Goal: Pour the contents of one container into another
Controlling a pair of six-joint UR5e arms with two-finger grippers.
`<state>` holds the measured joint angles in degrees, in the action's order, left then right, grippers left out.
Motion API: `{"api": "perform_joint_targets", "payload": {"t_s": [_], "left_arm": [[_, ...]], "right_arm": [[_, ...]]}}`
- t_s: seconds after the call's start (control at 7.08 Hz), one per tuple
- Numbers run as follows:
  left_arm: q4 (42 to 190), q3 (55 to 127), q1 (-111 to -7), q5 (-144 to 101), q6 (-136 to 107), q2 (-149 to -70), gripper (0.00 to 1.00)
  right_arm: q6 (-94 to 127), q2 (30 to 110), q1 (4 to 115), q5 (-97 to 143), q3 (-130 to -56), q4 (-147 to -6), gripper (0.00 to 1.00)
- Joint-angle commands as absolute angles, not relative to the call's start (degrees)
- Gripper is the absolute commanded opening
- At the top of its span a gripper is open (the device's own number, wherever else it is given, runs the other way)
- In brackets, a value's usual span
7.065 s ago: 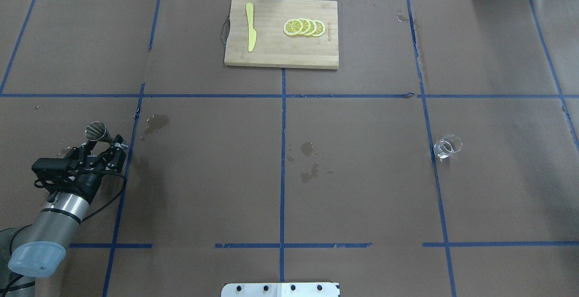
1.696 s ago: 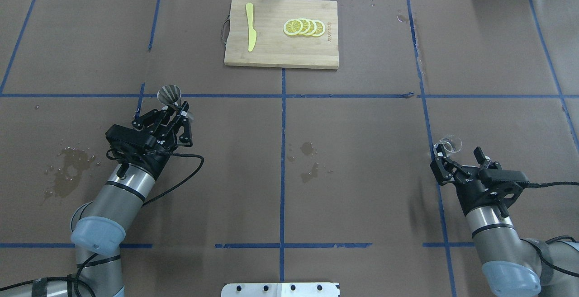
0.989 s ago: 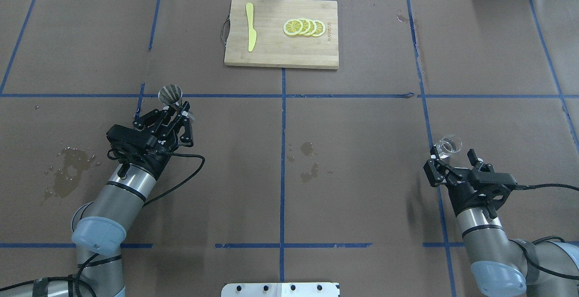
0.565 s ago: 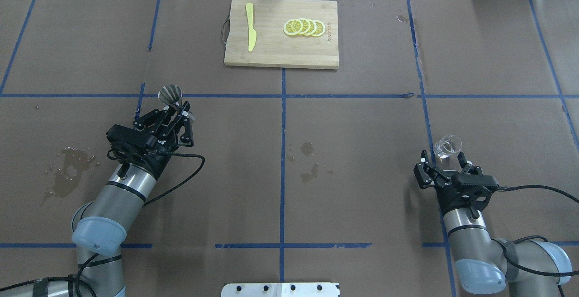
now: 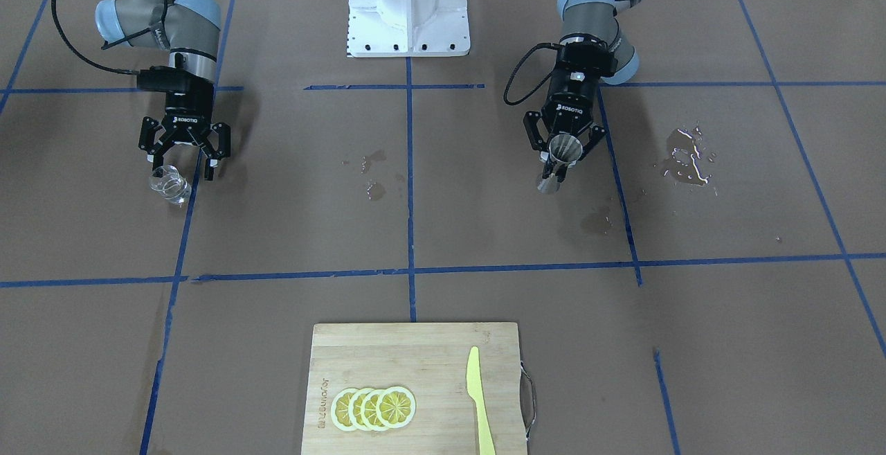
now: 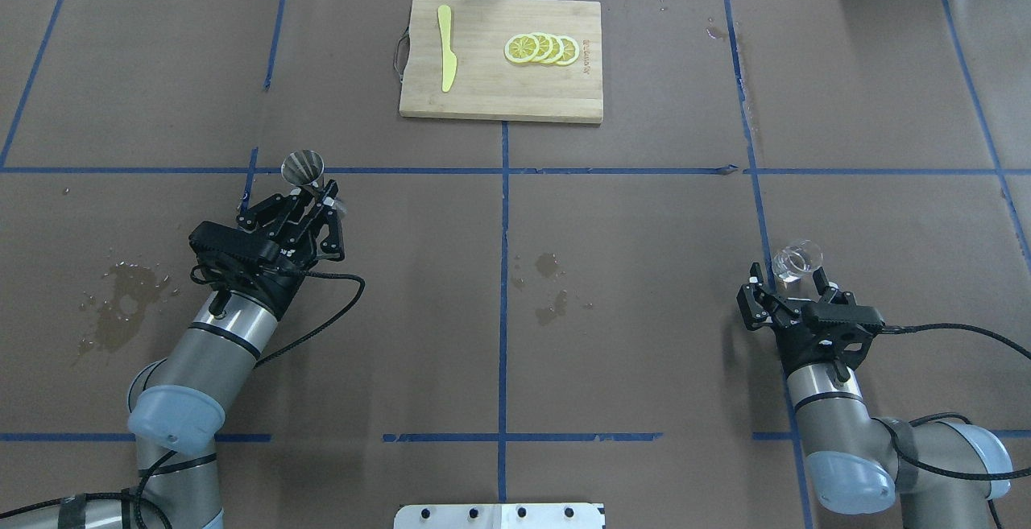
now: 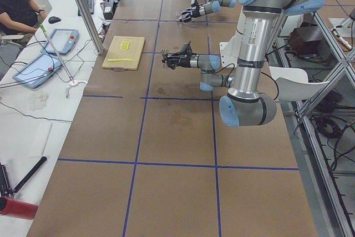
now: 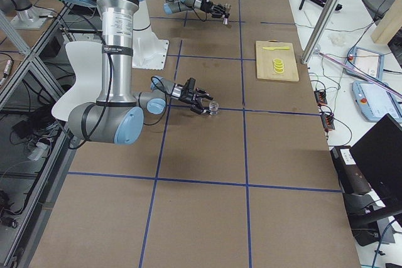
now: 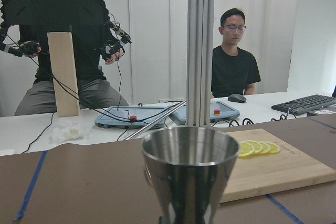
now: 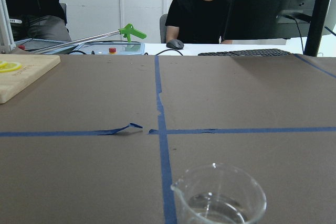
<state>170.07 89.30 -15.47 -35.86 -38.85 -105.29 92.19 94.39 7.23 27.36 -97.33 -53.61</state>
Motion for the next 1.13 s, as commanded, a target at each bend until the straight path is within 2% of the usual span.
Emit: {"api": "perform_joint_targets", "payload": {"t_s": [0.0,0.99], "left_arm": [[170.1,89.3,-15.5,-35.9,-38.8,-105.3,0.00],[170.1,89.3,-15.6,-35.9,-38.8,-105.2,0.00]], "right_arm": [[92.2,94.7,8.0,28.4,-97.3,-53.6,0.92],[91.9,94.0,9.0,29.5,-95.7,-53.6,0.86]]}}
